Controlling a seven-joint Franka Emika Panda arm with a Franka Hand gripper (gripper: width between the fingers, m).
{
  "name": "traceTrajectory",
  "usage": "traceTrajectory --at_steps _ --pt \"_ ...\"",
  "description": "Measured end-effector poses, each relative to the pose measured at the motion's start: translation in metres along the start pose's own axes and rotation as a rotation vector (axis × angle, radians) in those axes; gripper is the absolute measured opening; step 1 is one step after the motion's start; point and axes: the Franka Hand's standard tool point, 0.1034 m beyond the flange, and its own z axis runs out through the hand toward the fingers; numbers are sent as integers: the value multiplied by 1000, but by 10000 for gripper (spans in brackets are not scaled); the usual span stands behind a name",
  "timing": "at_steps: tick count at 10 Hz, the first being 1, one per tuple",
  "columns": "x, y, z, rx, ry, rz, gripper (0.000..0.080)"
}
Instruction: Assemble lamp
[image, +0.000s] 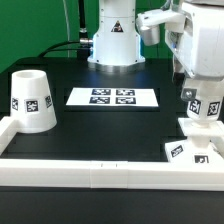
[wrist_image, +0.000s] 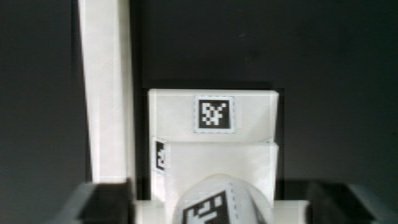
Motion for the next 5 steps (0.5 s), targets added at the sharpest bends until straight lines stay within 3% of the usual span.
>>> traceTrajectory --at_steps 1,2,5 --pt "-1 1 -1 -6 0 -18 625" --pt "-1 -1 -1 -8 0 -31 687" --pt "12 -1 -4 -11 8 -43 697"
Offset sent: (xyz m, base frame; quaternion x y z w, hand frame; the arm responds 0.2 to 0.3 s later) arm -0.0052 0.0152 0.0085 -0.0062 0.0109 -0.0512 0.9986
